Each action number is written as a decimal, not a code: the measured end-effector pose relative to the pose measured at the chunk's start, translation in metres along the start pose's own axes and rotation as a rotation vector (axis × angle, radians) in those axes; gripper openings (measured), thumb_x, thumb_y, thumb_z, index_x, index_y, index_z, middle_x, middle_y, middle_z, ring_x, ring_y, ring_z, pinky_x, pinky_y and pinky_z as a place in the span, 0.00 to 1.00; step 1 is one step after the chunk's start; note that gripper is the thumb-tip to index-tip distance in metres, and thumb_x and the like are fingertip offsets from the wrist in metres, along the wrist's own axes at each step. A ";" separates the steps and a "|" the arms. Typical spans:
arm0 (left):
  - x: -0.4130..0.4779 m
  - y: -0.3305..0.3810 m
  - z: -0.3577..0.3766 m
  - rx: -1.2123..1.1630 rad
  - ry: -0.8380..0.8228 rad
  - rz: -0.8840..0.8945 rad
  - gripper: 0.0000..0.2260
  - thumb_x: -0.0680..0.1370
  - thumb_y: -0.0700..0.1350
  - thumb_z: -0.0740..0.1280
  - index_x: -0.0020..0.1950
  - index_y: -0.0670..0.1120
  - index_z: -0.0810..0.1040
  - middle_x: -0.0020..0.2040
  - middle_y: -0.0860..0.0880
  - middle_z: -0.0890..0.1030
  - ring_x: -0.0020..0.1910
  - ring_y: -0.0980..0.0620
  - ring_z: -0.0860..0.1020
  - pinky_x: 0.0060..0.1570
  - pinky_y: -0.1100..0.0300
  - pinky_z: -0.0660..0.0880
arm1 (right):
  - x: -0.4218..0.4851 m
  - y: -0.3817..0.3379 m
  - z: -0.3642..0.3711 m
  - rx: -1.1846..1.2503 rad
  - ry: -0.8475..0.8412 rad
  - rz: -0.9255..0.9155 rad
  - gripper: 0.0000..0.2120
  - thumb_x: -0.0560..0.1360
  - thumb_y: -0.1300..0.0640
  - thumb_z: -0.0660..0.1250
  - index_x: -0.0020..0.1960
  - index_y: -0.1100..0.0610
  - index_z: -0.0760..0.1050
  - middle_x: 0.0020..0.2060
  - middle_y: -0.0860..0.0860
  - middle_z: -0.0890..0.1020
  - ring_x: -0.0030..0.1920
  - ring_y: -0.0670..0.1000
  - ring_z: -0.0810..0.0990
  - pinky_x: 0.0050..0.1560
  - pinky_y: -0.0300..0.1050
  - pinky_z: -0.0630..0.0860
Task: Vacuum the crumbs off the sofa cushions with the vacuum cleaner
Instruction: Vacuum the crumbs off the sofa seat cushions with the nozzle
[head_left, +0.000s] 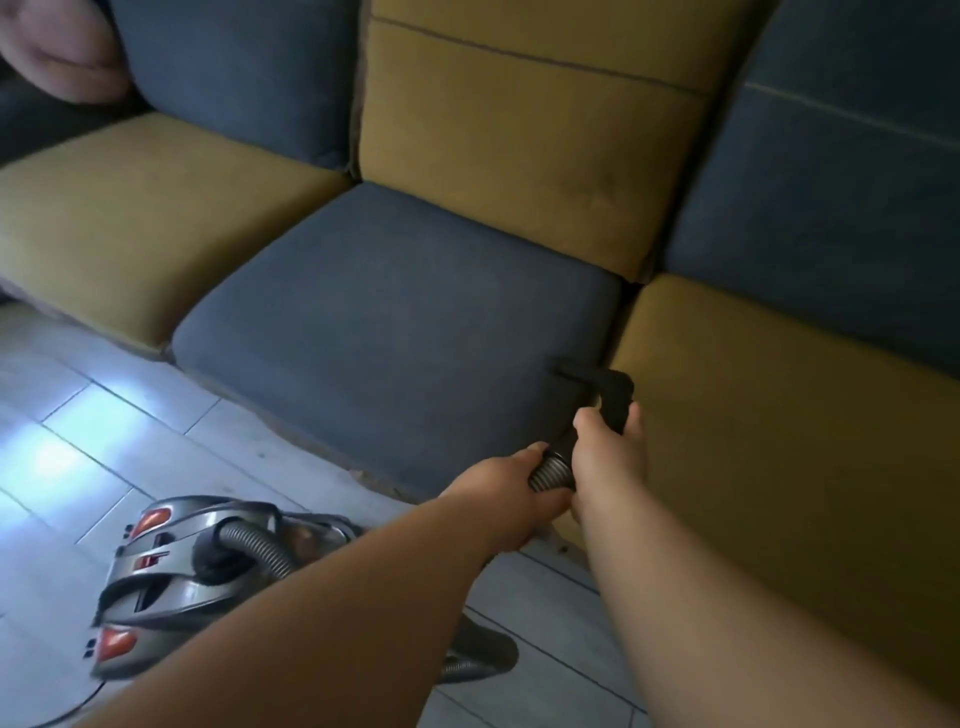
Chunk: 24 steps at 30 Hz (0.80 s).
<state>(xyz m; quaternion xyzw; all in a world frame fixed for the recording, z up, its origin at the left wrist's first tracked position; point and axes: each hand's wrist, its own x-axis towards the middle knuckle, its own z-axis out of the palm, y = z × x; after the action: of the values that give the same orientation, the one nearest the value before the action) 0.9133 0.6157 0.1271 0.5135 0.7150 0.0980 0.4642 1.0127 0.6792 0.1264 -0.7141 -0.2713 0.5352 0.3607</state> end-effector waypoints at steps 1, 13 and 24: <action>-0.003 -0.008 -0.005 -0.027 0.009 -0.014 0.32 0.75 0.62 0.64 0.77 0.64 0.54 0.46 0.54 0.75 0.35 0.54 0.79 0.29 0.63 0.78 | -0.005 0.001 0.010 -0.005 -0.011 0.008 0.34 0.73 0.51 0.65 0.74 0.35 0.55 0.67 0.52 0.72 0.50 0.59 0.78 0.45 0.53 0.78; -0.024 -0.078 -0.049 -0.133 0.103 -0.132 0.33 0.75 0.61 0.64 0.77 0.63 0.53 0.46 0.52 0.76 0.39 0.50 0.81 0.39 0.53 0.83 | -0.042 0.008 0.095 -0.221 -0.212 0.039 0.34 0.75 0.52 0.63 0.75 0.34 0.51 0.70 0.54 0.67 0.44 0.57 0.71 0.28 0.45 0.72; -0.046 -0.143 -0.111 -0.368 0.189 -0.159 0.31 0.79 0.58 0.64 0.78 0.60 0.54 0.46 0.49 0.78 0.37 0.53 0.79 0.32 0.64 0.79 | -0.089 0.009 0.189 -0.265 -0.308 0.024 0.35 0.75 0.53 0.64 0.76 0.35 0.51 0.70 0.54 0.67 0.43 0.56 0.73 0.27 0.45 0.71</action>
<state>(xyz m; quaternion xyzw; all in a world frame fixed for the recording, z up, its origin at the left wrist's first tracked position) 0.7380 0.5504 0.1257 0.3507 0.7637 0.2376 0.4872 0.8060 0.6480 0.1381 -0.6682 -0.3826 0.6020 0.2115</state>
